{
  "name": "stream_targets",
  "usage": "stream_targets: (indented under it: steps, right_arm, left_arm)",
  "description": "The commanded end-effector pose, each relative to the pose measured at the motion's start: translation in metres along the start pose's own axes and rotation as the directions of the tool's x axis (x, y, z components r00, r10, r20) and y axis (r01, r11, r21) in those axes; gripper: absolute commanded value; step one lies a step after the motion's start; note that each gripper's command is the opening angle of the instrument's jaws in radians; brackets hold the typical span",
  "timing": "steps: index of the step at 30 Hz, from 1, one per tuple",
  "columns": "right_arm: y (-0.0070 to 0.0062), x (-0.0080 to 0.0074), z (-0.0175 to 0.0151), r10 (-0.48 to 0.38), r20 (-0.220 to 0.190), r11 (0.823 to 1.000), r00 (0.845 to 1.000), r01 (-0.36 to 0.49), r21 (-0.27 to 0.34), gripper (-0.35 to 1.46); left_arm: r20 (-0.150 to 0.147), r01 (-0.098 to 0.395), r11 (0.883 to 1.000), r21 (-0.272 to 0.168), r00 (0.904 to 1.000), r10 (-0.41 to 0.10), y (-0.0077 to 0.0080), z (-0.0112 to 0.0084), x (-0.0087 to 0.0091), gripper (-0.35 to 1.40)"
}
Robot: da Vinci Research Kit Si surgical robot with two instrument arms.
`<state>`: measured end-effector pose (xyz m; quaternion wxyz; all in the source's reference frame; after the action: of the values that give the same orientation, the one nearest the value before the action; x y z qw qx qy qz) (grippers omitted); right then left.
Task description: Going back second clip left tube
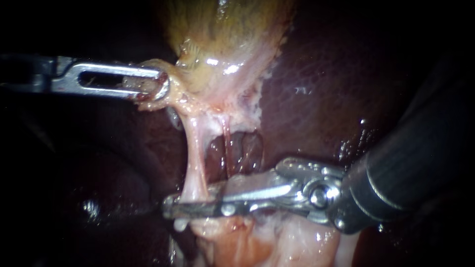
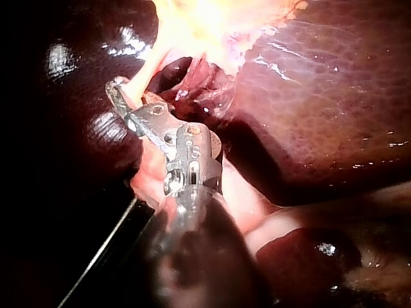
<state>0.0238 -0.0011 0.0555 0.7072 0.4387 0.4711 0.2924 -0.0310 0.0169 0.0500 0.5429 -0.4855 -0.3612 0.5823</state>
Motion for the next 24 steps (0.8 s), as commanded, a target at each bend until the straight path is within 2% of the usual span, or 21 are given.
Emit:
stream_targets:
  steps: [1, 4, 6, 11, 14, 16, 19, 24]
  right_arm:
    - [0.0001, -0.0001, 0.0002, -0.024, -0.002, 1.000, 1.000, 0.024, -0.003, -0.35]
    - [0.0004, 0.0000, 0.0008, -0.096, -0.021, 0.995, 0.995, 0.097, 0.009, 0.17]
    - [0.0008, 0.0001, 0.0013, -0.109, -0.038, 0.994, 0.993, 0.108, -0.013, 0.40]
    - [0.0020, -0.0001, 0.0014, -0.197, -0.053, 0.979, 0.979, 0.194, -0.061, 0.48]
    - [0.0031, -0.0001, 0.0010, -0.269, -0.062, 0.959, 0.961, 0.261, -0.109, 0.49]
    - [0.0038, -0.0001, 0.0005, -0.326, -0.063, 0.939, 0.943, 0.316, -0.136, 0.50]
    - [0.0045, -0.0004, -0.0005, -0.374, -0.044, 0.918, 0.926, 0.363, -0.163, 0.50]
    - [0.0049, -0.0010, -0.0026, -0.412, -0.021, 0.898, 0.911, 0.403, -0.175, 0.50]
  left_arm:
    - [0.000, 0.000, 1.000, 0.000, 1.0000, 0.000, 0.0000, 0.0000, 0.0000, -0.35]
    - [0.000, 0.000, 1.000, 0.000, 1.0000, 0.000, 0.0000, 0.0000, 0.0000, -0.35]
    - [0.000, 0.000, 1.000, 0.000, 1.0000, 0.000, 0.0000, 0.0000, 0.0000, -0.35]
    - [0.000, 0.000, 1.000, 0.000, 1.0000, 0.000, 0.0000, 0.0000, 0.0000, -0.35]
    - [0.000, 0.000, 1.000, 0.000, 1.0000, 0.000, 0.0000, 0.0000, 0.0000, -0.35]
    - [0.000, 0.000, 1.000, 0.000, 1.0000, 0.000, 0.0000, 0.0000, 0.0000, -0.35]
    - [0.000, 0.000, 1.000, 0.000, 1.0000, 0.000, -0.0001, 0.0000, 0.0000, -0.35]
    - [0.000, 0.000, 1.000, 0.000, 1.0000, 0.000, -0.0001, 0.0000, 0.0000, -0.35]
